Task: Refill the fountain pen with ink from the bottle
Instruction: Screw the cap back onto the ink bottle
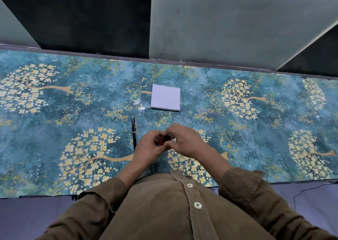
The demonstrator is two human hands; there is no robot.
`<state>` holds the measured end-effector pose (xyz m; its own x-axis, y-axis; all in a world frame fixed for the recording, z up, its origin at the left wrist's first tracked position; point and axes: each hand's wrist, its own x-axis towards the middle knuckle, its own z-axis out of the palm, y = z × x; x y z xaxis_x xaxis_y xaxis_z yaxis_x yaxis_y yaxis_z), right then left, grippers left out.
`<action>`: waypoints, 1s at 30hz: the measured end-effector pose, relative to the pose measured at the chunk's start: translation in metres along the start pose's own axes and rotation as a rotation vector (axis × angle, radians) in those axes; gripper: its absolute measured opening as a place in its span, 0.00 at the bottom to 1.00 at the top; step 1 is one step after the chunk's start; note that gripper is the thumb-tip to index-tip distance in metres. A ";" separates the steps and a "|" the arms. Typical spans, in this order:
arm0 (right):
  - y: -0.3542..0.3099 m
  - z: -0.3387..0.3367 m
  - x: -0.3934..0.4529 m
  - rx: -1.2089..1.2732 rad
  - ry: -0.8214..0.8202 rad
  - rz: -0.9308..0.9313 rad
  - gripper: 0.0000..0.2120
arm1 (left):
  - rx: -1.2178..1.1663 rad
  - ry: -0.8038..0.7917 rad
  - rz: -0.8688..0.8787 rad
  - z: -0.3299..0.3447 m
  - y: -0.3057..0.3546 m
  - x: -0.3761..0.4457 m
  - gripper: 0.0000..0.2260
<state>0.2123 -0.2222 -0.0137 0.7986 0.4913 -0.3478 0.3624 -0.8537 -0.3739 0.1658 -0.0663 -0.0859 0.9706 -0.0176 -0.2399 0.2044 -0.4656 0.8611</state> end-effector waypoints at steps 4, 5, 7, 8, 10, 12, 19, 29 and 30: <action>-0.002 0.006 0.002 -0.003 0.062 0.048 0.13 | 0.020 0.002 -0.003 -0.001 0.004 -0.001 0.17; -0.003 0.009 0.002 -0.007 0.073 0.049 0.14 | 0.032 0.001 -0.001 -0.002 0.005 -0.001 0.17; -0.003 0.012 0.003 -0.012 0.092 0.039 0.15 | 0.048 -0.005 -0.006 -0.002 0.006 -0.001 0.17; -0.002 0.012 0.003 -0.007 0.101 0.027 0.15 | 0.052 -0.013 -0.005 -0.003 0.007 -0.001 0.17; 0.001 0.011 0.001 0.024 0.093 -0.007 0.15 | 0.067 -0.042 0.013 -0.003 0.004 0.000 0.16; 0.006 0.010 -0.001 0.051 0.055 -0.051 0.16 | 0.106 -0.083 0.035 -0.004 -0.002 0.002 0.17; 0.014 0.011 -0.004 0.050 0.044 -0.094 0.16 | 0.114 -0.115 0.076 -0.007 -0.004 0.001 0.19; 0.010 0.035 -0.009 0.227 0.201 -0.013 0.11 | 0.149 -0.059 0.102 -0.003 -0.003 -0.003 0.19; 0.008 0.038 -0.011 0.242 0.227 -0.003 0.11 | 0.156 -0.056 0.102 -0.003 -0.002 -0.004 0.19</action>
<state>0.1878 -0.2278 -0.0456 0.8940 0.4200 -0.1561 0.2623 -0.7730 -0.5776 0.1614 -0.0629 -0.0856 0.9759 -0.1188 -0.1832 0.0791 -0.5900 0.8036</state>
